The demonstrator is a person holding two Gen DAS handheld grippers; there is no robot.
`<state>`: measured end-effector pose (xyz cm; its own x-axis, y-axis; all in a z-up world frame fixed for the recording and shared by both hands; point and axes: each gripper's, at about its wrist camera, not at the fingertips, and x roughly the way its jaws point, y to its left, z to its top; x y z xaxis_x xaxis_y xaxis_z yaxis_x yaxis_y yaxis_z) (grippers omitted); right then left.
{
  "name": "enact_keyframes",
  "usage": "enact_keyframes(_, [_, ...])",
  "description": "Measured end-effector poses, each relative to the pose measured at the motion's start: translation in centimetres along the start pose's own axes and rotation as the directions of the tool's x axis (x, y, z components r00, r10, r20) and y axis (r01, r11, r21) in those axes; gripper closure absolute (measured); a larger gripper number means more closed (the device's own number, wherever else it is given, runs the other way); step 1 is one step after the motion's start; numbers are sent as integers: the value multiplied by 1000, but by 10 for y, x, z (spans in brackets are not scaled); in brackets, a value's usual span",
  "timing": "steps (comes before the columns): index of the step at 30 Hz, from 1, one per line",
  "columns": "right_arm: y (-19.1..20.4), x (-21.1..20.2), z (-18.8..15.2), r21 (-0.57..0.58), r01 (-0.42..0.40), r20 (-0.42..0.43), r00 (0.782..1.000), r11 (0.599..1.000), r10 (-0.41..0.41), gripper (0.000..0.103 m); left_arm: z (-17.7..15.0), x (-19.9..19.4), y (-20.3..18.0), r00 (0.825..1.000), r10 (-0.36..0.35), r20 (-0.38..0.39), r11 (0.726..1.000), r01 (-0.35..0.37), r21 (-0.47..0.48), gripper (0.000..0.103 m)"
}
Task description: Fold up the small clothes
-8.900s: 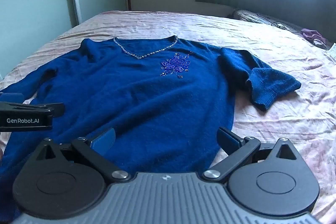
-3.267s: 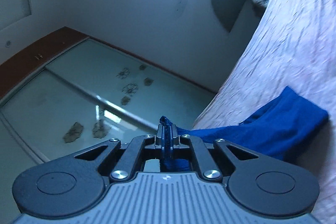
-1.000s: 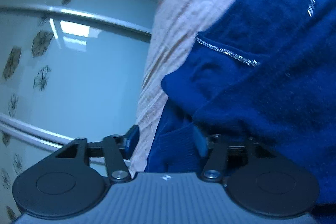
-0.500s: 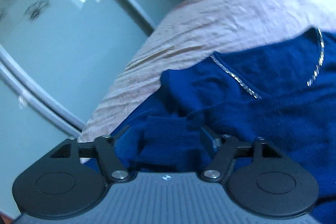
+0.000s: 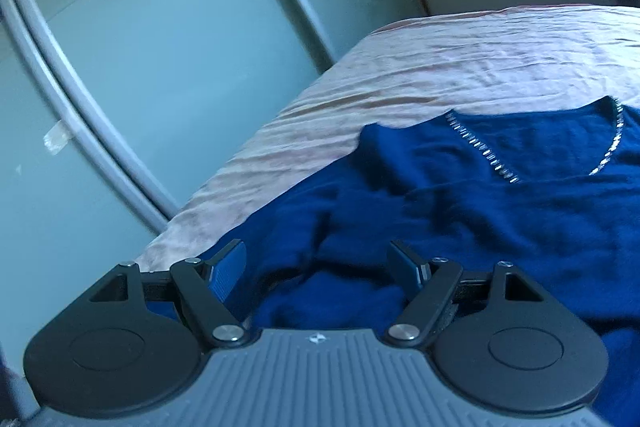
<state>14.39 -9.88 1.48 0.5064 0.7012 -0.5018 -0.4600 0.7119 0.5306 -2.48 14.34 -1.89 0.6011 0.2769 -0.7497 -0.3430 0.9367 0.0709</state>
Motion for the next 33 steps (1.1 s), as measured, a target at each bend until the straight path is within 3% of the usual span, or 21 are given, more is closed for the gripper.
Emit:
enact_keyframes(7, [27,-2,-14,-52,-46,-21,999,998,45,26,5,-7,58,999,15,44,992,-9,-127,1])
enact_keyframes(12, [58,3,-27,-169,-70,-50,997,983,62,26,11,-5,95,999,18,32,973,-10,-230,7])
enact_keyframes(15, [74,7,-36,-232,-74,-66,996,970,60,26,18,-11,114,990,129,65,950,-104,-293,3])
enact_keyframes(19, [94,11,-46,-320,-77,-66,996,944,59,26,24,-17,143,977,200,77,922,-161,-352,3])
enact_keyframes(22, [121,8,-59,-461,-74,-34,997,884,66,26,23,-22,164,966,249,65,886,-200,-418,3])
enact_keyframes(25, [159,4,-85,-654,-44,21,997,755,77,26,21,-28,178,975,214,54,872,-166,-460,3])
enact_keyframes(28, [193,7,-114,-803,-12,56,994,596,94,26,22,-30,172,991,124,52,908,-92,-409,3])
enact_keyframes(30, [206,16,-128,-847,-19,29,996,532,81,26,24,-33,161,994,91,66,947,-66,-313,3])
enact_keyframes(33, [215,29,-134,-846,-50,-14,997,530,72,26,20,-36,135,987,128,100,985,-115,-125,1])
